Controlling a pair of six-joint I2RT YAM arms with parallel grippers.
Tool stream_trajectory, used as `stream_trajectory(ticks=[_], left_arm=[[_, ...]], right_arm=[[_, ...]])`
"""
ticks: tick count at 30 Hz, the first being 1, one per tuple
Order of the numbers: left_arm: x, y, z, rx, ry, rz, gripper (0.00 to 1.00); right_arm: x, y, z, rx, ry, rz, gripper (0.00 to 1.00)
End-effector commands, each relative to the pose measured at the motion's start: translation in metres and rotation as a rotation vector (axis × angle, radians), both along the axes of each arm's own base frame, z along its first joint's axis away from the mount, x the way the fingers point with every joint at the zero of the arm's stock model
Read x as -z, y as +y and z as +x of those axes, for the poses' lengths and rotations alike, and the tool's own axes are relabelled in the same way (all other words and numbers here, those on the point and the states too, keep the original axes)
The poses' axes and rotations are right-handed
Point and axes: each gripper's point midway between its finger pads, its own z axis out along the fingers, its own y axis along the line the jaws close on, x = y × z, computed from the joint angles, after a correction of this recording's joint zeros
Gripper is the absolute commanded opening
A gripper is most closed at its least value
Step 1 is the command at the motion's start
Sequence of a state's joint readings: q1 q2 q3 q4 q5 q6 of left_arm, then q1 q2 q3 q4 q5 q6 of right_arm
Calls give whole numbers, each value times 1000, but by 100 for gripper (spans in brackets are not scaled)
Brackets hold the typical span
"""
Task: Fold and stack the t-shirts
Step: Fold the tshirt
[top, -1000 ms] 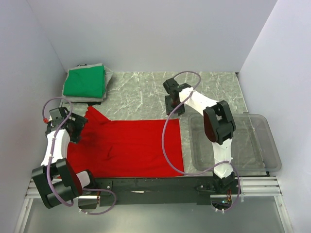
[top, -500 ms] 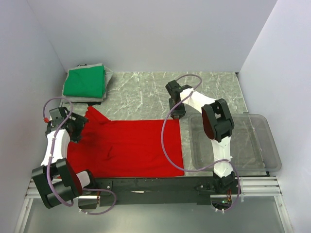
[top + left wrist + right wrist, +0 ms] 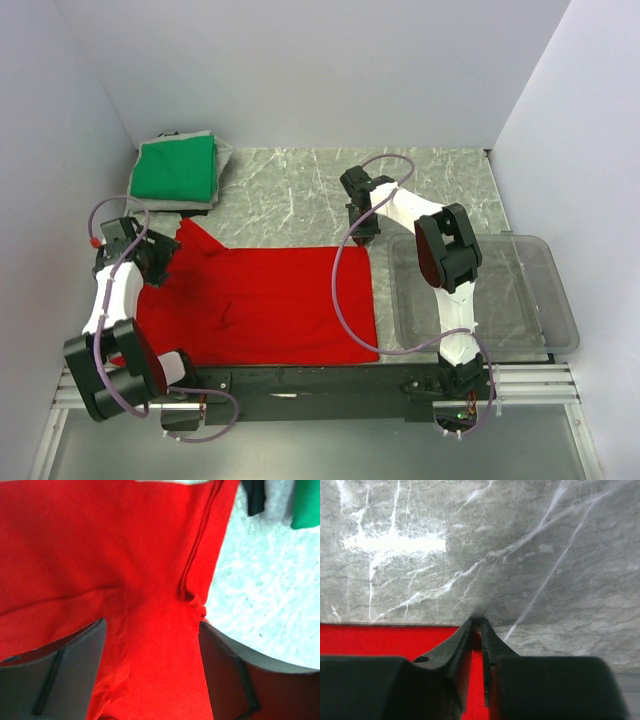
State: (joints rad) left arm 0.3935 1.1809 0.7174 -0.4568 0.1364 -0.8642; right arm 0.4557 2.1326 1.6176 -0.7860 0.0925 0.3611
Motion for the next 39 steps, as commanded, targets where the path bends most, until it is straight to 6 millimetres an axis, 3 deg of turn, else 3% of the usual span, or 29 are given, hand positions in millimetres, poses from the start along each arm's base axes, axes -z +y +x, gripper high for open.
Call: stream_trajectory(ticks=[1, 6, 7, 11, 20, 29, 39], left_arm=[[-23, 9, 35, 56, -106, 45, 77], [-28, 10, 79, 161, -134, 95, 69], [-17, 10, 85, 181, -109, 92, 66], [-16, 18, 114, 212, -124, 106, 58], [2, 29, 155, 269, -99, 167, 37], [28, 30, 178, 298, -41, 204, 32], [46, 39, 177, 242, 40, 255, 34]], right_arm=[[1, -10, -11, 6, 29, -31, 17], [0, -11, -14, 9, 37, -28, 4], [-1, -11, -15, 6, 38, -30, 4], [-3, -11, -16, 6, 38, -26, 4], [-9, -4, -14, 4, 36, 6, 4], [-15, -1, -11, -4, 39, 13, 4], [-16, -2, -11, -13, 45, 9, 4]])
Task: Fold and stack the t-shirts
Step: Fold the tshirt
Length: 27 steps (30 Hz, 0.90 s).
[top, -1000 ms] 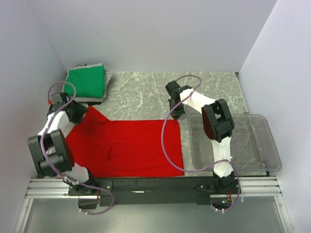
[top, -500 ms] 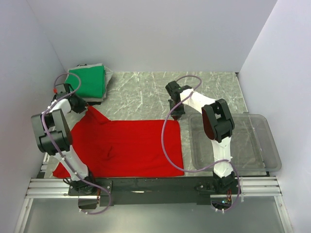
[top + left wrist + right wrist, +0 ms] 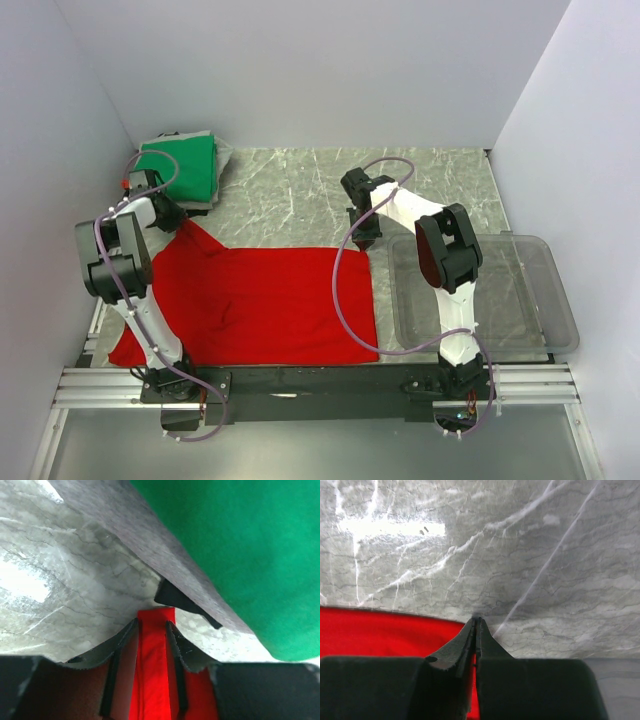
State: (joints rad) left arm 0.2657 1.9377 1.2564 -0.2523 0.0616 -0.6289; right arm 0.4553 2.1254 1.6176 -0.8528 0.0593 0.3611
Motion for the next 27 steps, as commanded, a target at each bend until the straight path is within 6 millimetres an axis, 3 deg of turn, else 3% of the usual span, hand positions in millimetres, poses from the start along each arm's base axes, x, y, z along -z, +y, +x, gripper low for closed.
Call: stream_trajectory(ticks=[1, 17, 24, 27], left_arm=[[-10, 13, 10, -28, -20, 58, 34], [12, 7, 15, -9, 11, 52, 33], [22, 4, 17, 1, 35, 49, 26], [26, 2, 15, 4, 47, 45, 17]], right_arm=[[-15, -1, 7, -3, -23, 6, 4], [-13, -4, 9, -3, -13, 17, 4], [-16, -5, 12, 0, -18, 26, 4], [-19, -6, 14, 2, -26, 26, 4]])
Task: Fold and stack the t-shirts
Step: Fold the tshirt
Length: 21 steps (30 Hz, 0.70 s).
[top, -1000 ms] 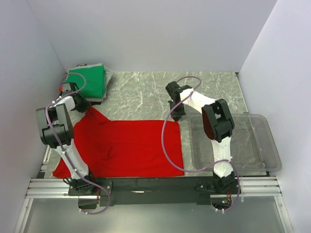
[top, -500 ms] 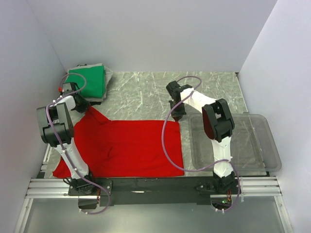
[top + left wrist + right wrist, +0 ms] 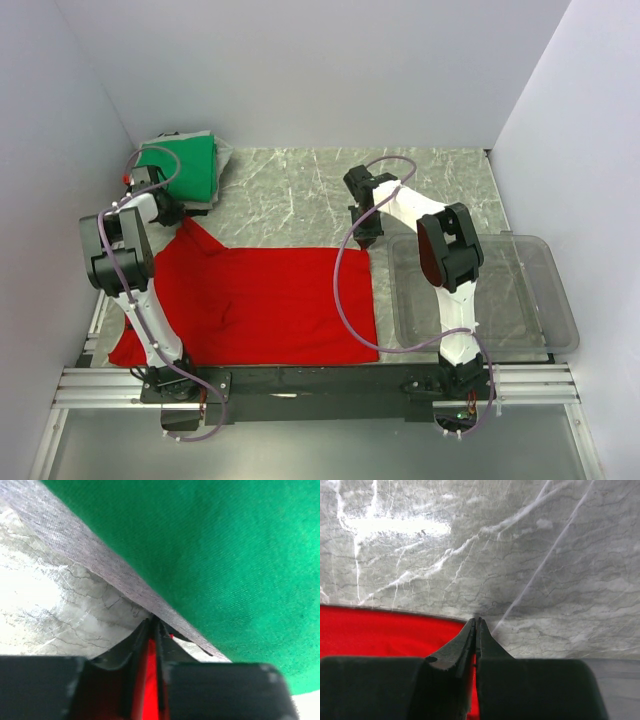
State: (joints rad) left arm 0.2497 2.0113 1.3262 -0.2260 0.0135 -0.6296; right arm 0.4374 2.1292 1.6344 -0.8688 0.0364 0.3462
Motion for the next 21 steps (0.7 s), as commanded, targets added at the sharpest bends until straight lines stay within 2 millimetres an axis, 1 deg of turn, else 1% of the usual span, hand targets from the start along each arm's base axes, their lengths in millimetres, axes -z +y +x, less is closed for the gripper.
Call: stream_trajectory(ticks=[1, 4, 6, 8, 9, 11, 12, 13, 15, 17, 18, 20, 21], left_arm=[[20, -4, -8, 13, 60, 2, 14], [16, -5, -9, 8, 49, -5, 6], [8, -7, -8, 9, 33, -10, 0], [1, -8, -8, 9, 23, -18, 0], [-6, -9, -8, 5, 12, -22, 0], [-15, -11, -8, 5, -2, -29, 0], [-23, -11, -9, -1, -15, -31, 0], [-26, -13, -11, -1, -13, -34, 0], [-37, -14, -13, -2, -28, -42, 0], [-43, -19, -16, 2, -35, -61, 0], [-50, -20, -18, 2, -48, -61, 0], [-57, -21, -19, 1, -60, -67, 0], [-65, -23, -20, 3, -77, -72, 0]], right_arm=[[-17, -4, 11, 8, -36, 11, 4], [-18, -4, 12, 9, -39, 13, 4], [-20, -4, 12, 12, -41, 16, 4], [-25, -3, 15, 14, -51, 23, 4], [-27, -3, 15, 13, -53, 22, 4], [-35, -3, 19, 19, -72, 26, 4], [-37, -4, 18, 19, -71, 24, 4], [-42, -4, 22, 21, -86, 27, 4], [-46, -2, 23, 17, -91, 28, 3], [-50, -1, 25, 20, -99, 33, 3], [-51, -1, 25, 20, -99, 33, 3], [-55, 0, 28, 19, -107, 37, 2], [-56, -1, 28, 19, -108, 35, 2]])
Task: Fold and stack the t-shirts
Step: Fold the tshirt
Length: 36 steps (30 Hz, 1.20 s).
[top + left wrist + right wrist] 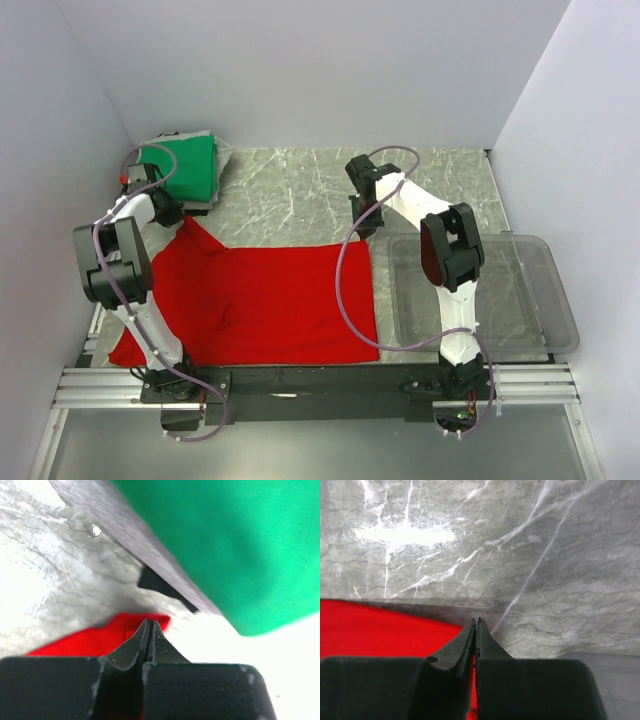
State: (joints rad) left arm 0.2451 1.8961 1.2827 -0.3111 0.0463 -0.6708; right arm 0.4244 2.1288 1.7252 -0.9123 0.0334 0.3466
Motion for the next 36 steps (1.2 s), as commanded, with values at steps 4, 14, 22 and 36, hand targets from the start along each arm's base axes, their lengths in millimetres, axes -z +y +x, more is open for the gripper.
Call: stream_trajectory(ticks=[4, 14, 22, 36], left_arm=[[-51, -12, -1, 11, -102, -34, 0], [-52, -13, 5, 23, -107, -54, 0], [-6, -4, 6, 43, -4, -10, 13], [16, 17, -3, -7, 55, 91, 37]], right_arm=[[-37, -2, 13, 2, -75, 15, 1], [-40, 1, 19, -5, -82, 23, 1], [-40, 2, 16, -5, -77, 32, 2], [-39, 0, 11, -4, -70, 32, 3]])
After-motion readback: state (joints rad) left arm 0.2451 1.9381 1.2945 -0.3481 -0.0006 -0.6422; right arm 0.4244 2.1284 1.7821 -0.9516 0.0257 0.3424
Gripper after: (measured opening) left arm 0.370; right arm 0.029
